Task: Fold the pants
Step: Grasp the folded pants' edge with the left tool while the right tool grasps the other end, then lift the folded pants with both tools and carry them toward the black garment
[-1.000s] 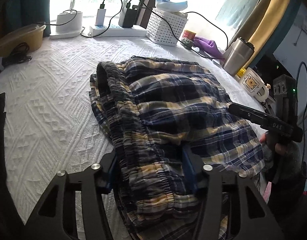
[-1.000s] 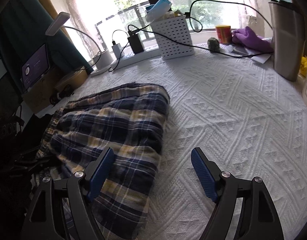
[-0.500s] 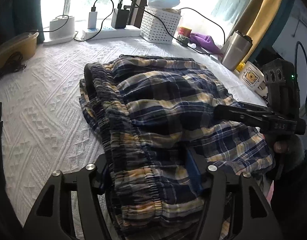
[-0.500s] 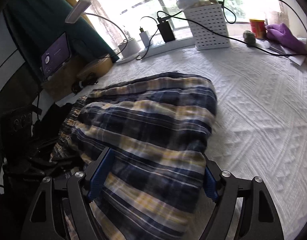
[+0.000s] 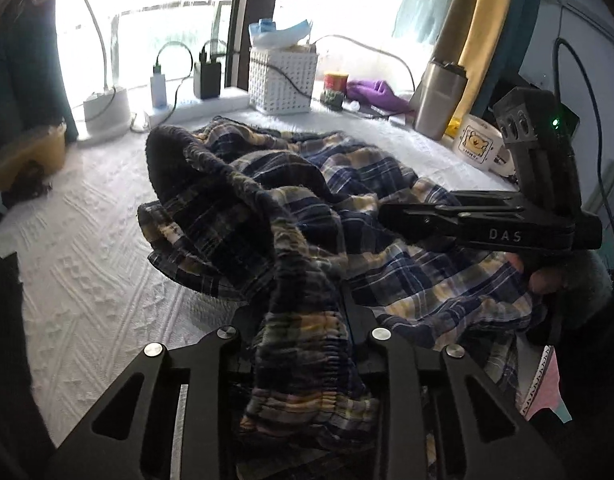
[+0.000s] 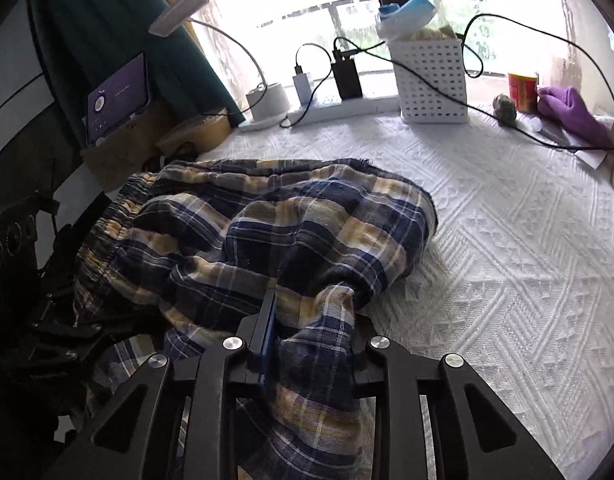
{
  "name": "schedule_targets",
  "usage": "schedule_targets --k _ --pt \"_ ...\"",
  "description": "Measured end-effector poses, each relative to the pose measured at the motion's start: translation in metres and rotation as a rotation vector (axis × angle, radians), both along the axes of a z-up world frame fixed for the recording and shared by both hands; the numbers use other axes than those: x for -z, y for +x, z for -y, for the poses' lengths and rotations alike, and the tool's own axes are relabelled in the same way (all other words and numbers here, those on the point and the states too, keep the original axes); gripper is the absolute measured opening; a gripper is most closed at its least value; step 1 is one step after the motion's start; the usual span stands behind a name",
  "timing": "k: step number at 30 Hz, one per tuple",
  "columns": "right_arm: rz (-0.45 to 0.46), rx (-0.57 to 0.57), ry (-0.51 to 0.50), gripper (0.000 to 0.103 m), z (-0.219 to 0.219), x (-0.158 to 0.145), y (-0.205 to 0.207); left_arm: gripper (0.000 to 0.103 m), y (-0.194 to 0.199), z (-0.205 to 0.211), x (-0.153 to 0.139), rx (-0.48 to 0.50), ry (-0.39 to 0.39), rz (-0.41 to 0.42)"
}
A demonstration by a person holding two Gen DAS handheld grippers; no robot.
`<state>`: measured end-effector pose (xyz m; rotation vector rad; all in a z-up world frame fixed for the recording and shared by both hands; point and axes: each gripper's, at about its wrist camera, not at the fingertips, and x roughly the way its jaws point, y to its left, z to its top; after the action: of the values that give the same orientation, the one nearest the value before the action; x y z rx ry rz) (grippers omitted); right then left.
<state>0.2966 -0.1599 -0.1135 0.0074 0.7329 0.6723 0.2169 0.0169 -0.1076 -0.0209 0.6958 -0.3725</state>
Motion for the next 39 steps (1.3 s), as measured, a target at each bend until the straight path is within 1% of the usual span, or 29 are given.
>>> schedule_targets --k 6,16,21,30,35,39 --pt "0.073 0.007 -0.001 0.026 -0.001 -0.021 -0.019 0.027 -0.013 0.000 -0.023 -0.007 0.000 0.077" --pt "0.196 0.008 0.026 0.026 0.003 -0.073 -0.053 0.027 -0.040 -0.007 -0.059 -0.026 -0.011 0.161" --pt "0.247 -0.002 0.036 0.026 -0.002 -0.093 -0.069 0.027 -0.050 -0.013 -0.071 -0.046 -0.010 0.177" --pt "0.326 -0.041 0.034 0.026 -0.017 -0.124 -0.098 0.028 -0.072 -0.032 -0.089 -0.091 -0.028 0.234" --pt "0.361 -0.064 0.034 0.026 -0.028 -0.136 -0.111 0.029 -0.080 -0.044 -0.096 -0.121 -0.032 0.243" --pt "0.379 -0.088 0.039 0.026 -0.040 -0.144 -0.120 0.029 -0.092 -0.054 -0.103 -0.150 -0.024 0.267"
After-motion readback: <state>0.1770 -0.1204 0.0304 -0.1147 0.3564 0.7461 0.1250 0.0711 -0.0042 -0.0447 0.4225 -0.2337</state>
